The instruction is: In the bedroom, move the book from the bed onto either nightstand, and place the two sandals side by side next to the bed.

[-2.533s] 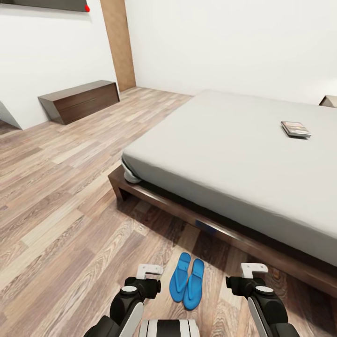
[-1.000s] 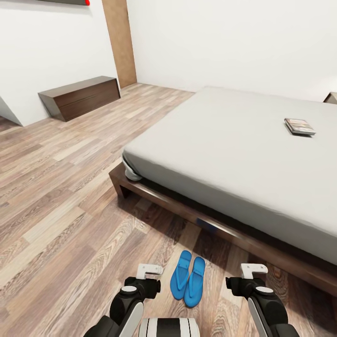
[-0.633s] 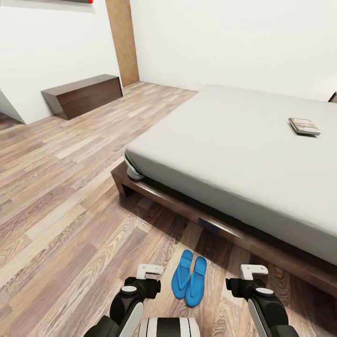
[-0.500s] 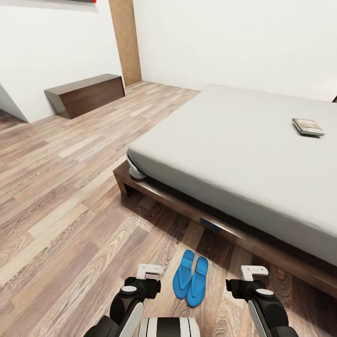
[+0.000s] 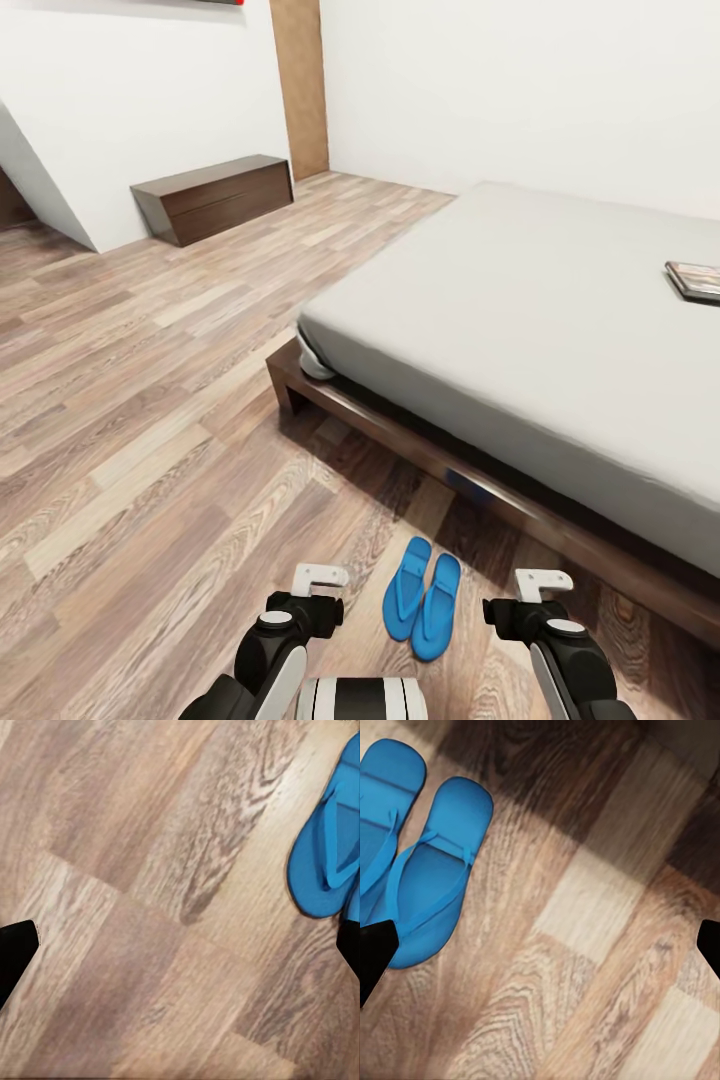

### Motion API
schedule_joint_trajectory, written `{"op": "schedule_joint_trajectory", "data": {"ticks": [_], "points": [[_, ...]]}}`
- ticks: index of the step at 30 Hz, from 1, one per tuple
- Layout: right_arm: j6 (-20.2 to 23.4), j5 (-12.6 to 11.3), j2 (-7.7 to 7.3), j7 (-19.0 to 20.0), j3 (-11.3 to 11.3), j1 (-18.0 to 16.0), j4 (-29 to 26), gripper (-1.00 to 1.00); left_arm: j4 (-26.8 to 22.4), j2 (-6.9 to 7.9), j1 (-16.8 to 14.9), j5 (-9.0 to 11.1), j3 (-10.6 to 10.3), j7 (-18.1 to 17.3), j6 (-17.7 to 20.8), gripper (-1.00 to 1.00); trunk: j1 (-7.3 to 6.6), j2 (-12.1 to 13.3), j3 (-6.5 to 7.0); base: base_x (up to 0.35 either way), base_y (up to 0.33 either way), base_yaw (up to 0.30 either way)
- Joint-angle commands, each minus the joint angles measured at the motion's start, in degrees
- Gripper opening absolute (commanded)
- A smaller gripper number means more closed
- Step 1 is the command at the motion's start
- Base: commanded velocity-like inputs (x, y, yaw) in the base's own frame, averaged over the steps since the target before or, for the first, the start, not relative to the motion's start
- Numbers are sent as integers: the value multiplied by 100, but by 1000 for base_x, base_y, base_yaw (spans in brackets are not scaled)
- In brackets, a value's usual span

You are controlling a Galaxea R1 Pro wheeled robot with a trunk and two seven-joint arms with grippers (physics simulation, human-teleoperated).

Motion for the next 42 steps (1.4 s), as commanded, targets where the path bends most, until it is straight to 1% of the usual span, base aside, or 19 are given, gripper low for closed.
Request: {"op": "schedule_joint_trajectory", "data": {"ticks": [1,23,42], "points": [[27,0,2,-13,-2,-1,-7,100,-4,1,-5,59,-9,57,11,100,-1,-2,-4,0,0,203],[27,0,2,-13,-2,1,-8,100,-5,1,-5,59,-9,57,11,100,-1,-2,-6,0,0,223],[27,0,2,-13,-2,3,-9,100,-4,0,-5,59,-9,57,11,100,-1,-2,-6,0,0,253]]}}
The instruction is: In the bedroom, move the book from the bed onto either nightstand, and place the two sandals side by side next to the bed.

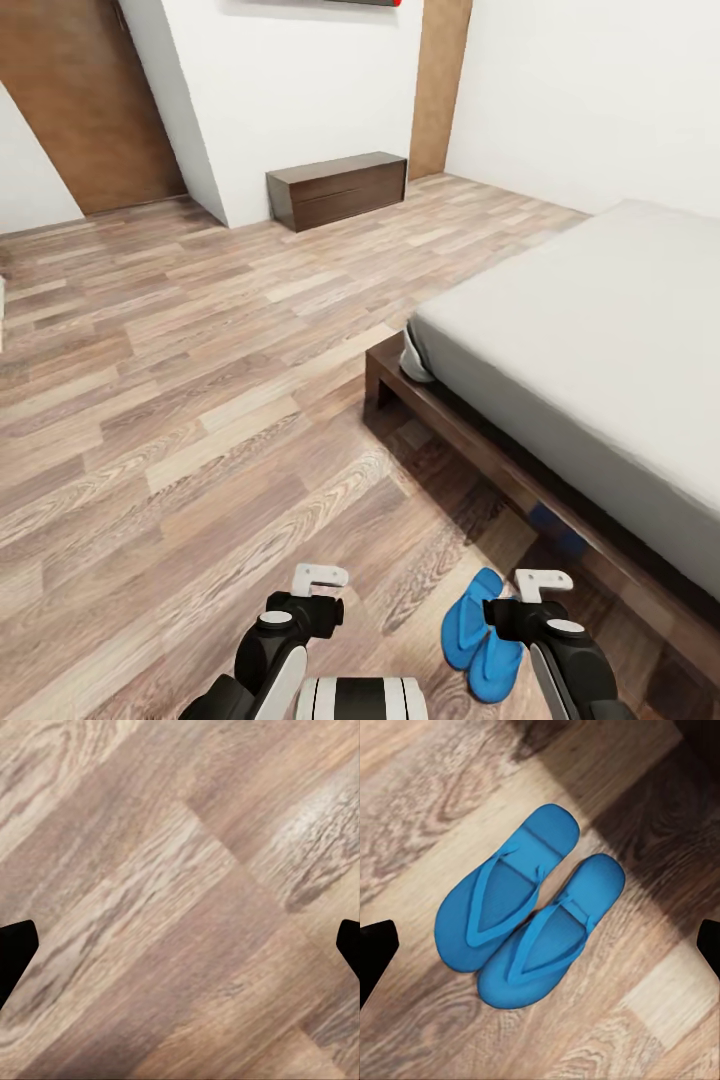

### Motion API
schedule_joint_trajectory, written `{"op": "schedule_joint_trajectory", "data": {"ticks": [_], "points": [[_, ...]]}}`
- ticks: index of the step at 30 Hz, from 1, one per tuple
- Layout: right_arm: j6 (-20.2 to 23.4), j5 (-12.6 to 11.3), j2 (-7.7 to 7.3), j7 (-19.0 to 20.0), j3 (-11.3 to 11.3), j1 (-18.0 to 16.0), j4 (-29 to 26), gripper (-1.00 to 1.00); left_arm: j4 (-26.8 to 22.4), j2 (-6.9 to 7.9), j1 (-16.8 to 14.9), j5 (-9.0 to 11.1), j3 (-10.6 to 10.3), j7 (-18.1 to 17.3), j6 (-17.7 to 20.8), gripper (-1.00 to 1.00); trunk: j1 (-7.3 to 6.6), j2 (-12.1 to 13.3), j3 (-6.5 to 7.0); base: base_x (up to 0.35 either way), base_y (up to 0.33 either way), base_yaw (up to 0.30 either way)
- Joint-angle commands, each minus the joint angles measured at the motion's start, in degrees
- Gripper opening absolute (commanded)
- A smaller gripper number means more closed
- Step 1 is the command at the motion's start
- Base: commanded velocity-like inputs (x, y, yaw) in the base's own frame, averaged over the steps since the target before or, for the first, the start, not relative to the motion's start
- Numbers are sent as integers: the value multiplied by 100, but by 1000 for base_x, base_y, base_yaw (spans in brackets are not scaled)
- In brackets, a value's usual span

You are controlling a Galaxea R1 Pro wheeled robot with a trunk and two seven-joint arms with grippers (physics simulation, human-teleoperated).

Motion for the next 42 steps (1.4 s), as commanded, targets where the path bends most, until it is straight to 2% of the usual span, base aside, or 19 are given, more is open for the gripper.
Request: {"op": "schedule_joint_trajectory", "data": {"ticks": [1,23,30,42], "points": [[27,0,2,-12,-2,-1,-6,100,-4,-1,-5,59,-9,57,11,100,-1,-2,-4,0,0,263],[27,5,3,-12,6,-2,-11,100,-4,-5,-5,44,-9,57,11,100,-1,-2,-4,0,0,266],[27,8,2,-17,115,-3,-12,100,-4,-7,-5,38,-9,57,11,100,-1,-2,-4,0,0,273],[27,9,2,-21,168,-3,-7,100,-4,-7,-5,34,-9,57,7,100,-1,-2,-4,0,0,274]]}}
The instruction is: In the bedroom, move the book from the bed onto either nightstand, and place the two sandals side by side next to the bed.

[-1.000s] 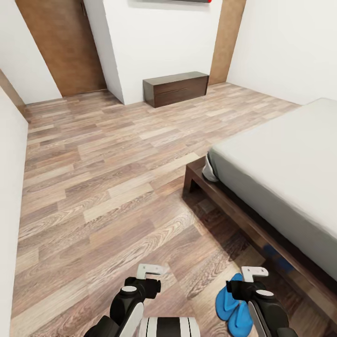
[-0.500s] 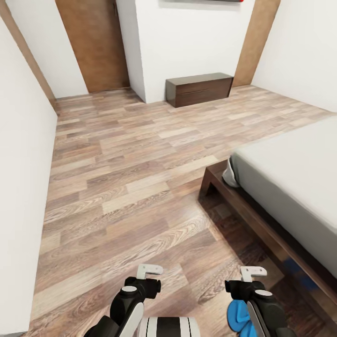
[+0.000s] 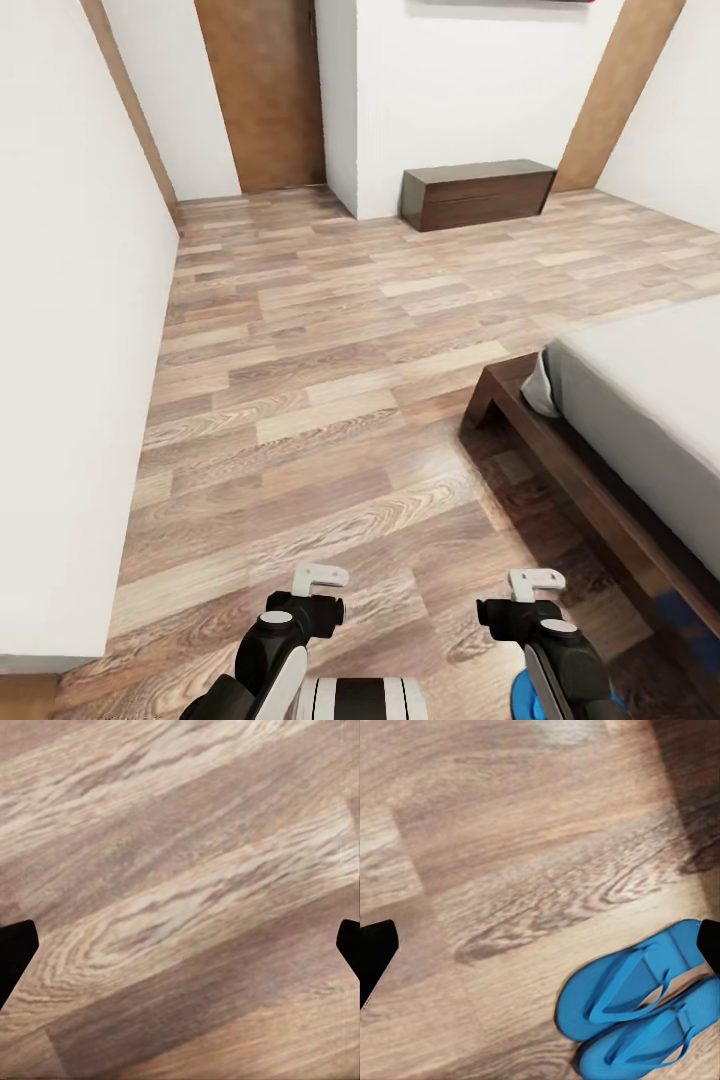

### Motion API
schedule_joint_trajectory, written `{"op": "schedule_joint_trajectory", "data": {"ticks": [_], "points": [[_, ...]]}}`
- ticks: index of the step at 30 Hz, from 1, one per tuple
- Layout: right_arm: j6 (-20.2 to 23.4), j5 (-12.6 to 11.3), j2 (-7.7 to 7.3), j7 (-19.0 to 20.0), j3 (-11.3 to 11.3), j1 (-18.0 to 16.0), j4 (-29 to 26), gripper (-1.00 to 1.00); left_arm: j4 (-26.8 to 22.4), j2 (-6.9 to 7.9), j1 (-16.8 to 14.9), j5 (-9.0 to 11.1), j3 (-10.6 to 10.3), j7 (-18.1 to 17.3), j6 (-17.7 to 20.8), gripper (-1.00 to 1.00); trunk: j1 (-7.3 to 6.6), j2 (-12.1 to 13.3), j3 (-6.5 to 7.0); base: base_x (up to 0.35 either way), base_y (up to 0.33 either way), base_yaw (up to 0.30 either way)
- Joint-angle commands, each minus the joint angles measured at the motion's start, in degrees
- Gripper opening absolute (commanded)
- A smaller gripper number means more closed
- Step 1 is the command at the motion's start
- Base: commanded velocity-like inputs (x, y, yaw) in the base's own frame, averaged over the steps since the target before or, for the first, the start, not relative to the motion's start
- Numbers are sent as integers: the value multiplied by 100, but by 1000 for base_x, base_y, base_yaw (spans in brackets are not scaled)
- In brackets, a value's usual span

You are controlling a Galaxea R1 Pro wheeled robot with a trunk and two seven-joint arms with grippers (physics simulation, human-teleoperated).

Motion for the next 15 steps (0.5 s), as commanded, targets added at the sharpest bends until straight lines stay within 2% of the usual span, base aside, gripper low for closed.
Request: {"op": "schedule_joint_trajectory", "data": {"ticks": [1,15], "points": [[29,1,0,-22,5,-1,-7,100,-4,1,-5,59,-9,57,11,100,-1,-2,-4,0,0,275],[29,1,-8,-16,10,-1,-3,100,4,1,-5,61,-9,57,7,100,-1,-2,-4,0,0,275]]}}
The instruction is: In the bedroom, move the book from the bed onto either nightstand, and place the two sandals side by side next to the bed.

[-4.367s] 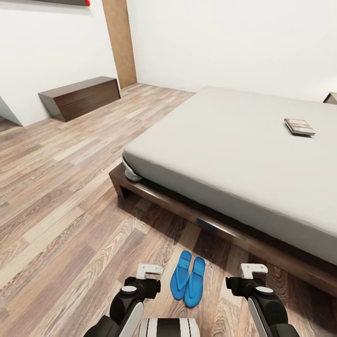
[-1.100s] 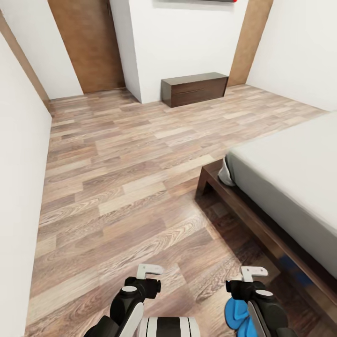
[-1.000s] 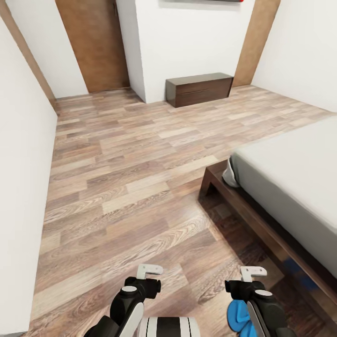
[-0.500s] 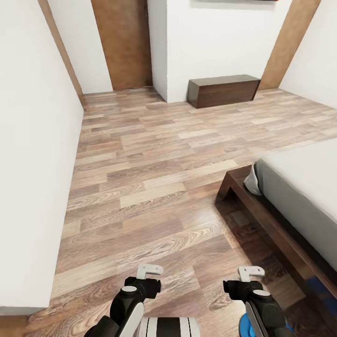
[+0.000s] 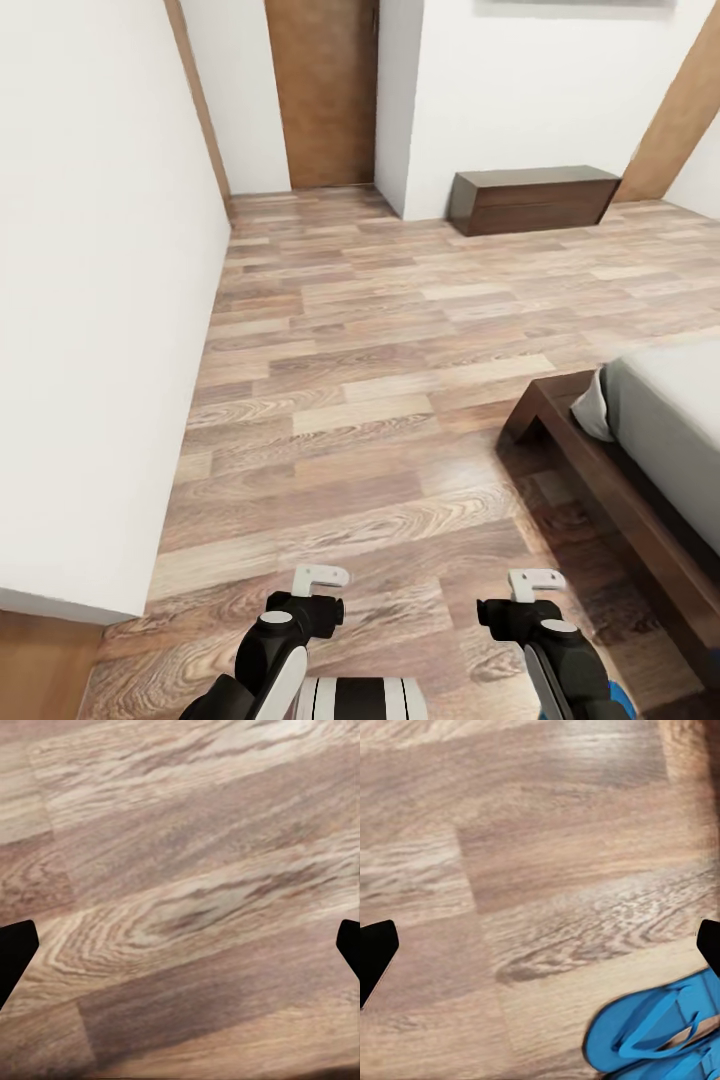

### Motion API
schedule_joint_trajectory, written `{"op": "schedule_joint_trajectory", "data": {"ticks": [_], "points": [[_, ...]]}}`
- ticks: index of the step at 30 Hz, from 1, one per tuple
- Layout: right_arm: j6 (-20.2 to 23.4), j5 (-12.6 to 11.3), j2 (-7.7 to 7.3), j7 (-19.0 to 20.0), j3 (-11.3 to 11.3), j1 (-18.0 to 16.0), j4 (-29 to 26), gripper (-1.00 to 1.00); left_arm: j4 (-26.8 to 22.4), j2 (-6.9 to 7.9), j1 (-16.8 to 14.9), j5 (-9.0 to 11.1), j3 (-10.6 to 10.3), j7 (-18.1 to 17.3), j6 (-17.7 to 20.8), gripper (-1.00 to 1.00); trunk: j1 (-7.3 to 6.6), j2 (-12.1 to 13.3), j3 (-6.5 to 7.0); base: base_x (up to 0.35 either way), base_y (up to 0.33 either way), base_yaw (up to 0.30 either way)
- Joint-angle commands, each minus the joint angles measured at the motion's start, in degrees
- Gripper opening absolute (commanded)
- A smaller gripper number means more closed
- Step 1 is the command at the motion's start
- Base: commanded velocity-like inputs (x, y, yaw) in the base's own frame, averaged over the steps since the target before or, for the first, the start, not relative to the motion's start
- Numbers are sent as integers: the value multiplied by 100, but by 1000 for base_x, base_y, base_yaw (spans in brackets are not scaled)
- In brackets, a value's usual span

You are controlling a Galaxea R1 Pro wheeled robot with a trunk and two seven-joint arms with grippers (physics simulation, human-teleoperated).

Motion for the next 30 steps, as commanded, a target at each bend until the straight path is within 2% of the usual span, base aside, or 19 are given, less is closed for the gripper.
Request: {"op": "schedule_joint_trajectory", "data": {"ticks": [1,11,30], "points": [[29,1,-4,-22,5,-1,-7,100,-4,1,-5,59,-9,57,11,100,-1,-2,-4,0,0,255],[27,-5,-37,50,-20,-1,20,100,-3,1,-5,60,-9,54,10,100,-1,-2,-4,0,0,128],[-107,-11,-59,110,-37,15,67,100,-11,1,-5,58,-9,57,10,100,-1,-2,-4,0,0,15]]}}
